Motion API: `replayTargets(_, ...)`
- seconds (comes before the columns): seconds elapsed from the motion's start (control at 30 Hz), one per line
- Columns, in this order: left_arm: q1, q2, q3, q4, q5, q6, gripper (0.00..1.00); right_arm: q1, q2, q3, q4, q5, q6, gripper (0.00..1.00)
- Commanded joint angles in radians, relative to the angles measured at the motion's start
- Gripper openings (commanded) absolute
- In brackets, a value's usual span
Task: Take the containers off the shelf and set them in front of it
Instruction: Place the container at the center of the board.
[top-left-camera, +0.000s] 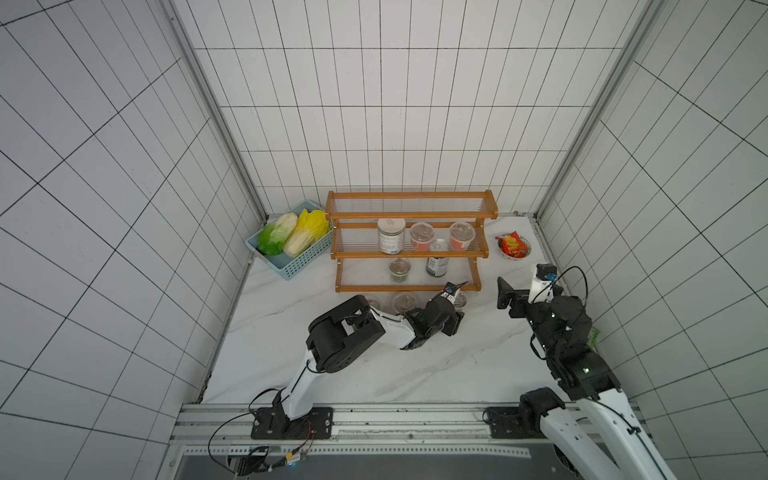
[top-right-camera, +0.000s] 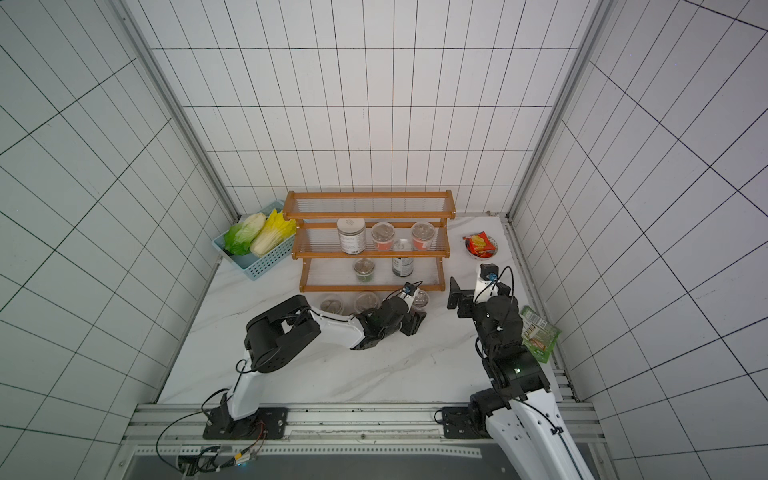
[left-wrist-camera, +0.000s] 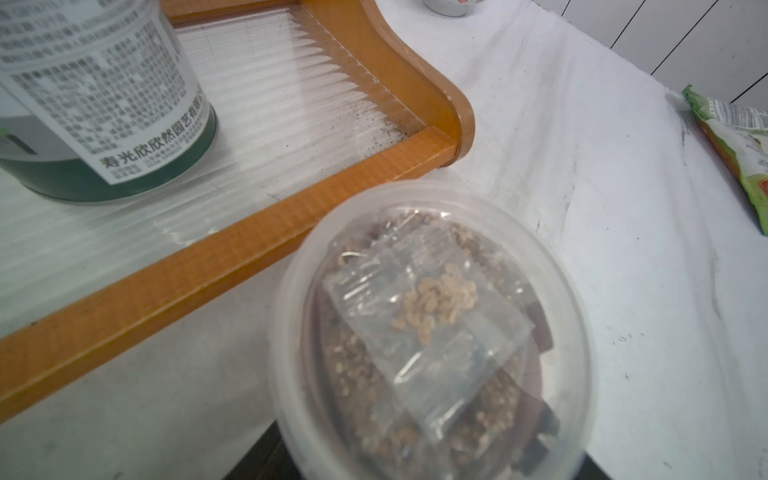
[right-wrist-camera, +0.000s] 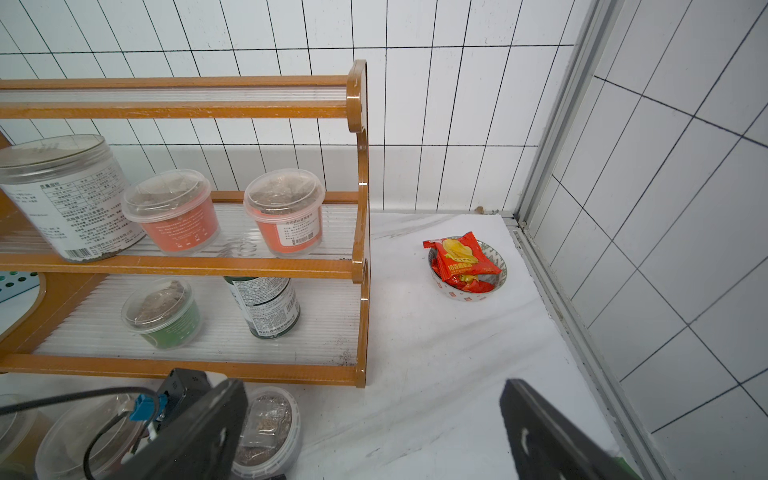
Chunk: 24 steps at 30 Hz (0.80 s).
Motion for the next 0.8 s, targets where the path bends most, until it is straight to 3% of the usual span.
replayTargets(0.0, -0.014, -0.046, -0.015, -0.03, -0.021, -0.013, 0.69, -0.013, -0.011, -0.015, 0.023, -0.01, -0.004, 0.99)
replayTargets(0.33, -0.054, -0.186, -0.012, -0.234, -0.193, -0.047, 0.77, -0.017, -0.016, -0.015, 0.022, -0.002, -0.001, 0.99)
replayTargets(0.47, -0.061, -0.241, 0.001, -0.272, -0.263, -0.006, 0.8, -0.02, -0.031, -0.014, 0.019, 0.016, 0.004, 0.99)
replayTargets(0.77, -0.005, -0.129, 0.275, -0.492, -0.11, 0.026, 0.83, -0.021, -0.06, -0.001, 0.006, 0.047, 0.011, 0.99)
